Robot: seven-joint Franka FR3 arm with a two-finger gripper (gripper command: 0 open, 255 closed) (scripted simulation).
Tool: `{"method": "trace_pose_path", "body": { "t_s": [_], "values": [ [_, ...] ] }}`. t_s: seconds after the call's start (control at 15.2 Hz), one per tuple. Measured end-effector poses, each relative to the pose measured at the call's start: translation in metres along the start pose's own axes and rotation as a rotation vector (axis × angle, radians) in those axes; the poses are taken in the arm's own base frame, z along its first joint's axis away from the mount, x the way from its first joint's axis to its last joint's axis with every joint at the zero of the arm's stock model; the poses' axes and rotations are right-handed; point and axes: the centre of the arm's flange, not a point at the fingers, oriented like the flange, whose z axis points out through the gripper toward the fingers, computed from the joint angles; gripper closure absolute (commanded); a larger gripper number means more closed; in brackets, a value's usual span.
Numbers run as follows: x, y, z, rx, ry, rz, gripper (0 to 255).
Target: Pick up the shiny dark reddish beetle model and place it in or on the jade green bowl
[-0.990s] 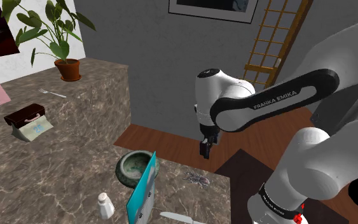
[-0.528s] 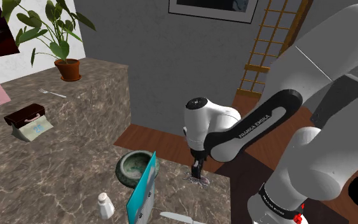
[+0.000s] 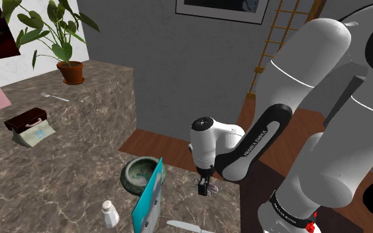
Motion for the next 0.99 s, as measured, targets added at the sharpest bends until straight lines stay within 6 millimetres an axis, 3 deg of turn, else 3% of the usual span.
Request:
{"method": "trace_pose_path", "body": {
  "t_s": [0.2,0.53,0.59,0.99],
  "values": [
    [-0.0008,-0.0012,0.0122,0.0,0.0,-0.001,0],
    [-0.0007,-0.0019,0.0135,0.0,0.001,-0.001,0],
    [-0.0007,-0.0019,0.0135,0.0,0.001,-0.001,255],
    [-0.0006,-0.0018,0.0134,0.0,0.001,-0.001,255]
  ]
}}
